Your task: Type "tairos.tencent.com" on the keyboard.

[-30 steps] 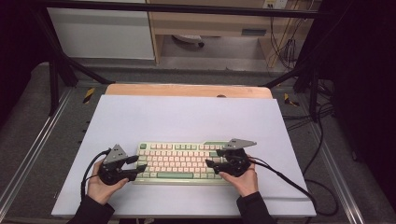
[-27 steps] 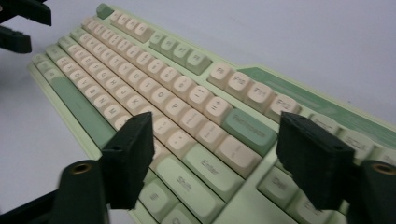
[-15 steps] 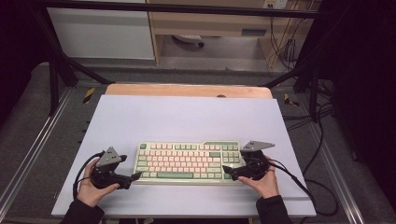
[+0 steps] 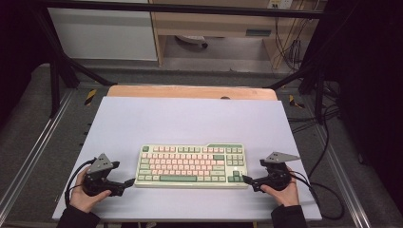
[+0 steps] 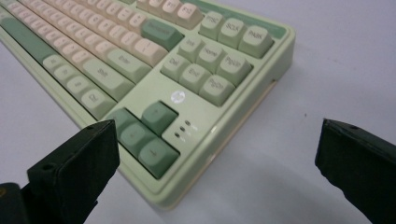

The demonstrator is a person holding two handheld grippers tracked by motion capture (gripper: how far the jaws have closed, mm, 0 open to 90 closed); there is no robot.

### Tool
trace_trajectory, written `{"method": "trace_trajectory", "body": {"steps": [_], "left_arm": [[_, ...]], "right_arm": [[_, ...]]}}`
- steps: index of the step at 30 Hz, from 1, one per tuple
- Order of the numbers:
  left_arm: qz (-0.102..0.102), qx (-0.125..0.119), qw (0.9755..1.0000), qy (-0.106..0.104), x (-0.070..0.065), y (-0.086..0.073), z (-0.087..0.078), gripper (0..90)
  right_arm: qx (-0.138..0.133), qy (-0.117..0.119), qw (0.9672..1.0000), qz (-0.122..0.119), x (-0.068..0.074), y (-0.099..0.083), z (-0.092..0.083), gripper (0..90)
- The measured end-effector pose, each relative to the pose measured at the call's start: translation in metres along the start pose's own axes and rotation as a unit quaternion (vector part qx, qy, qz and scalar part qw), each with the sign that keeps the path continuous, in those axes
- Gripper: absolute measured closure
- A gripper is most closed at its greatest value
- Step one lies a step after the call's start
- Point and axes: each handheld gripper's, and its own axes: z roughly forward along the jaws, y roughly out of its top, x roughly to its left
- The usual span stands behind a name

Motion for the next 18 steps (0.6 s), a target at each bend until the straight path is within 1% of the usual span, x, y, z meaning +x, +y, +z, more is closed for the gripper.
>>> {"method": "trace_trajectory", "body": {"steps": [1,4,5,7,8,9,11,14,18], "left_arm": [[0.000,0.001,1.0000,0.001,0.001,-0.001,-0.001,9.0],[-0.008,-0.002,1.0000,0.002,0.003,-0.005,-0.001,8.9],[-0.009,-0.001,1.0000,0.002,0.004,-0.006,-0.001,9.0],[-0.010,0.001,1.0000,0.001,0.005,-0.008,0.000,9.1],[-0.008,0.003,1.0000,0.000,0.004,-0.008,0.000,9.0],[-0.007,0.005,1.0000,0.000,0.004,-0.009,0.001,9.0],[-0.005,0.009,0.9999,0.001,0.003,-0.010,0.002,9.0],[-0.005,0.010,0.9999,0.001,0.004,-0.010,0.002,9.2],[-0.005,0.008,1.0000,0.000,0.004,-0.010,0.002,9.2]], "right_arm": [[-0.001,-0.004,1.0000,-0.002,-0.001,-0.002,-0.001,0.5],[-0.010,-0.001,0.9999,0.001,-0.006,-0.010,-0.006,0.4],[-0.009,-0.003,1.0000,-0.002,-0.007,-0.012,-0.008,0.5],[-0.008,-0.005,1.0000,0.003,-0.009,-0.015,-0.009,0.5],[-0.009,-0.005,0.9999,0.007,-0.010,-0.017,-0.010,0.5],[-0.007,-0.003,1.0000,0.005,-0.011,-0.019,-0.010,0.5],[-0.002,-0.003,1.0000,0.009,-0.011,-0.020,-0.010,0.5],[0.001,0.001,1.0000,0.000,-0.011,-0.021,-0.008,0.5],[0.010,-0.003,0.9999,-0.006,-0.011,-0.022,-0.006,0.5]]}}
